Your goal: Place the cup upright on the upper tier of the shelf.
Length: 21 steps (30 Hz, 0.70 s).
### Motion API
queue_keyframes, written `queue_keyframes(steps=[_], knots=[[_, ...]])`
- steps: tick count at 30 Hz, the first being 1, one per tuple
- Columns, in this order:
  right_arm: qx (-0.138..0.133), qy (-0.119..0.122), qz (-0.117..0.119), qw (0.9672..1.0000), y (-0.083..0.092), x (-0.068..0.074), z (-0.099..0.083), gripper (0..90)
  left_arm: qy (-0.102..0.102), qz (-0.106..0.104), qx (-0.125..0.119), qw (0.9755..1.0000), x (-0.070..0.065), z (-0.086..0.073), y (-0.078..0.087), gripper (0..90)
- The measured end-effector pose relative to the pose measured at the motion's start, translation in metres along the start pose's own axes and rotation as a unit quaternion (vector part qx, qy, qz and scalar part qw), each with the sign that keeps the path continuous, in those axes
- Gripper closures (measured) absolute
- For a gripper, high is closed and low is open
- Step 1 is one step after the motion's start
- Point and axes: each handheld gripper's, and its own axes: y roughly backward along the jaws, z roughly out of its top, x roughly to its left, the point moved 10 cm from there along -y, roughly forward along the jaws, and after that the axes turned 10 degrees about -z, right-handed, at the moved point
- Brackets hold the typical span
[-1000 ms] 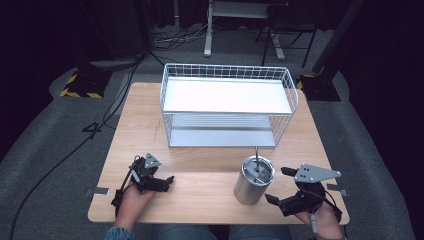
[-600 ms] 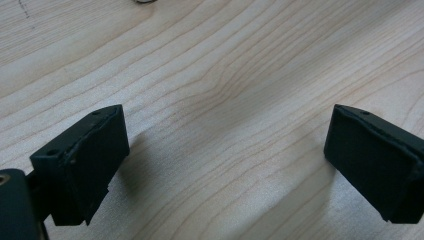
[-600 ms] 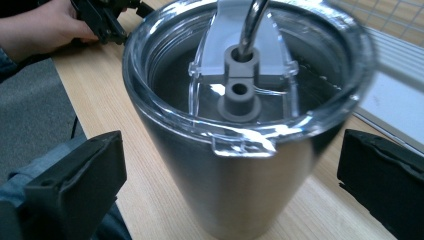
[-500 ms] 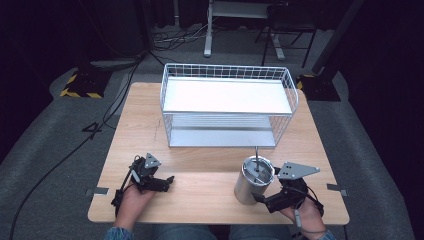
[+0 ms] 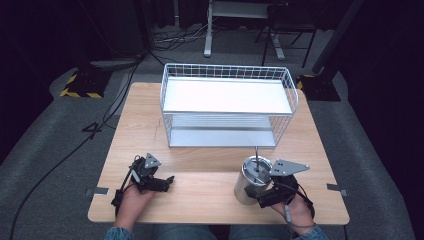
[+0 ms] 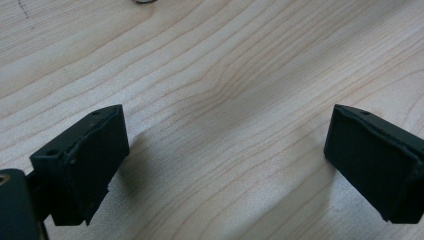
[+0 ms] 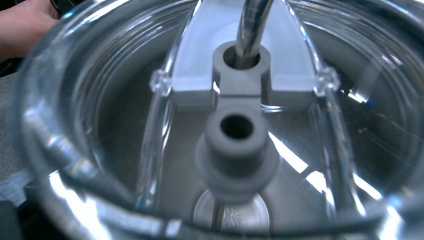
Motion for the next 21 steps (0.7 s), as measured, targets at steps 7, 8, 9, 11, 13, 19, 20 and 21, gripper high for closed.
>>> queue_keyframes(steps=[7, 8, 9, 11, 13, 19, 20, 21], knots=[[0.000, 0.006, -0.007, 1.0000, -0.0066, 0.0013, 0.0008, 2.6, 0.000, 0.000, 0.000, 1.0000, 0.0001, 0.0000, 0.0000, 4.7], [0.000, 0.007, -0.009, 0.9999, -0.0064, 0.0012, 0.0010, 2.7, 0.000, 0.000, 0.000, 1.0000, 0.0000, 0.0001, 0.0000, 4.7], [0.000, 0.007, -0.010, 0.9999, -0.0064, 0.0011, 0.0010, 2.8, 0.000, 0.000, 0.000, 1.0000, 0.0000, 0.0001, -0.0001, 4.7], [0.001, 0.007, -0.012, 0.9999, -0.0064, 0.0011, 0.0011, 2.9, 0.000, 0.000, 0.000, 1.0000, 0.0000, 0.0001, -0.0001, 4.7], [0.002, 0.008, -0.017, 0.9998, -0.0062, 0.0015, 0.0011, 3.2, 0.000, 0.000, 0.000, 1.0000, 0.0000, 0.0001, -0.0001, 4.7], [0.003, 0.011, -0.021, 0.9997, -0.0054, 0.0013, 0.0013, 3.5, 0.000, 0.000, 0.000, 1.0000, 0.0001, 0.0001, -0.0001, 4.7], [0.004, 0.011, -0.021, 0.9997, -0.0049, 0.0015, 0.0015, 3.6, 0.000, 0.000, 0.000, 1.0000, 0.0000, 0.0001, -0.0001, 4.7], [0.006, 0.011, -0.022, 0.9997, -0.0045, 0.0012, 0.0016, 3.6, 0.000, 0.000, 0.000, 1.0000, 0.0000, 0.0002, -0.0001, 4.7]])
